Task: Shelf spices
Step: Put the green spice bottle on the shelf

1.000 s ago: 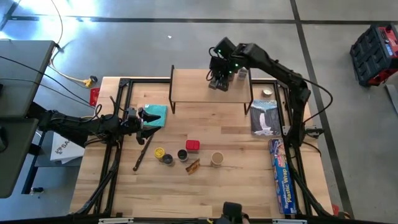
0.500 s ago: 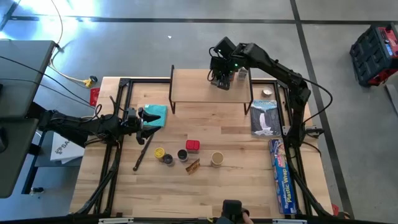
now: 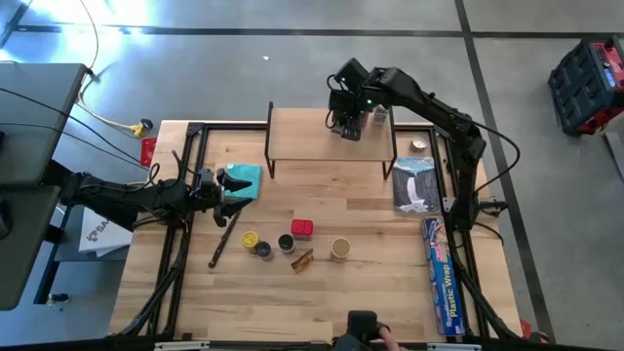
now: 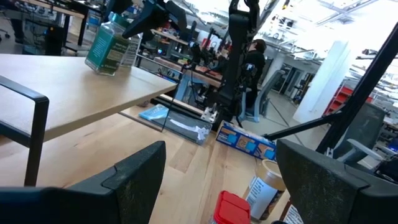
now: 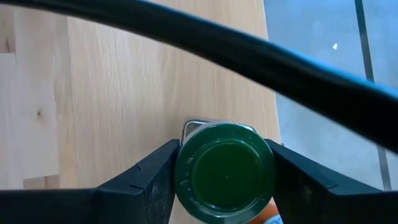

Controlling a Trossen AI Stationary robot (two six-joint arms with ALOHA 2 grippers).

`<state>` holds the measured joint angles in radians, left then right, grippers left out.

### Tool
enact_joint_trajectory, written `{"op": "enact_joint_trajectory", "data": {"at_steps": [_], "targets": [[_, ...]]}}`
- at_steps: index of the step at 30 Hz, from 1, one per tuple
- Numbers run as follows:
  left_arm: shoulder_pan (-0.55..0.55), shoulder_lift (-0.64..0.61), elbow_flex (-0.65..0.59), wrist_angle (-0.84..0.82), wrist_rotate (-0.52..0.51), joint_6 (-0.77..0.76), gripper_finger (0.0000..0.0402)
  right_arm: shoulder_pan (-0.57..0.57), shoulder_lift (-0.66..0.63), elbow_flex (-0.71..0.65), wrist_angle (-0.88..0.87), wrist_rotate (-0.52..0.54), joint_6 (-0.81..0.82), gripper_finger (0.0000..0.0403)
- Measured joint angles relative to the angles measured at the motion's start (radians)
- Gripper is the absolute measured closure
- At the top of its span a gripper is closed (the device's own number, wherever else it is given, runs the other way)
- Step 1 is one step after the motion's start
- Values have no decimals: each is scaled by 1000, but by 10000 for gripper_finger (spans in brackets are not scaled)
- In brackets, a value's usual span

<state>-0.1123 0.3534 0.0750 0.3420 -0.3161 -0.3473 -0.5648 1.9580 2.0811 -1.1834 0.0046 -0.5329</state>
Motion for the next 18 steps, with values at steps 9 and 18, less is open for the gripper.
{"op": "enact_joint_trajectory", "data": {"at_steps": [9, 18], "targets": [[0, 0, 0, 0, 15, -1, 104, 0, 17, -3, 42, 75, -28, 142], [0, 0, 0, 0, 18, -1, 104, 2, 16, 5, 52, 173, -89, 124]]}}
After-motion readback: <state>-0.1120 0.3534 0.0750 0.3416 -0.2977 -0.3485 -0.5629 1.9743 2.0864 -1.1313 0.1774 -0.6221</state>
